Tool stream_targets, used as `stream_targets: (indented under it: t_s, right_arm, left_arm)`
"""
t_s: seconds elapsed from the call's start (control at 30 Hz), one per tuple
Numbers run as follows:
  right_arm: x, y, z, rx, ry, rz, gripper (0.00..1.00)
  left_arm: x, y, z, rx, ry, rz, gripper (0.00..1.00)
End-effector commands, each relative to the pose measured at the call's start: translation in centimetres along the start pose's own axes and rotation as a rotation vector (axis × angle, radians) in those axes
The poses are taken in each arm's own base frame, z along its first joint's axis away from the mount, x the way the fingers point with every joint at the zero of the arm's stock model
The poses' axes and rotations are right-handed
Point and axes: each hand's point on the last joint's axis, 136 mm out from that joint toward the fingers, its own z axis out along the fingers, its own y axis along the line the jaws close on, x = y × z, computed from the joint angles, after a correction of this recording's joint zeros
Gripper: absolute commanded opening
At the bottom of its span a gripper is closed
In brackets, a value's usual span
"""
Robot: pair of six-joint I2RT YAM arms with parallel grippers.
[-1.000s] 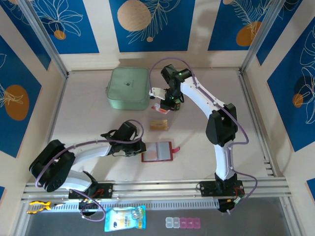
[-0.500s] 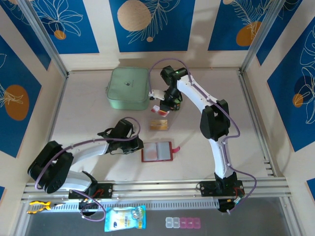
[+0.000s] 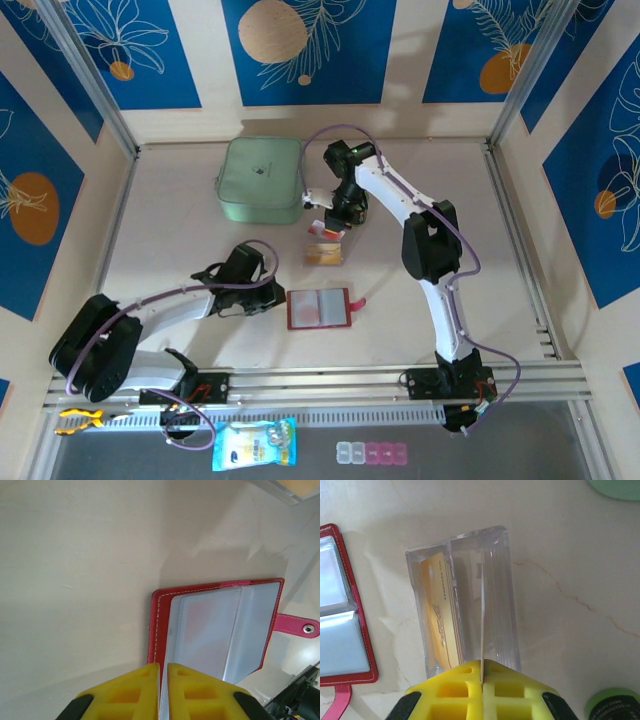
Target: Take the credit cards out of the card holder
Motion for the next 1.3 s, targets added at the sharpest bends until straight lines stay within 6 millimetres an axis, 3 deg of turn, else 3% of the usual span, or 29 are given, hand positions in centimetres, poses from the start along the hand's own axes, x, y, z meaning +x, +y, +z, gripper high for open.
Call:
stream_targets:
  t_s: [0.0,0.13,0.27,0.57,0.83,1.17,1.27]
  right_arm:
    - [0.6,0.8,1.9,-0.058,0.038,-0.011,0.03]
    - [0.2,0.6,2.0,-0.056,0.026,-0.013,0.12]
    - [-0.8,0.3,0.7,-0.030,-0.027,-0.018,0.18]
    - [-1.0,-2.8,-1.7,0.162,-0.029,-0.002,0.18]
    - [-2.6,-1.8,-3.5,0.148,-0.127,-0.007,0.19]
    - [-1.2,-5.8,-1.8,0.312,-0.037,0.045,0.18]
    - [-0.9,-6.1,-1.3,0.318,-0.024,0.050,0.18]
  left_arm:
    - [0.4,0.6,-0.3,-0.004,0.019,0.007,0.12]
    - [0.3,0.7,-0.5,-0.003,0.012,0.008,0.11]
    - [0.3,0.7,-0.4,-0.003,0.014,0.006,0.11]
    - [0.1,0.9,-0.2,0.001,0.016,0.002,0.12]
    - [0.2,0.9,0.2,0.011,0.020,-0.004,0.11]
    - [0.3,1.2,0.4,0.010,0.026,-0.010,0.11]
    - [0.3,1.3,0.5,0.008,0.027,-0.011,0.11]
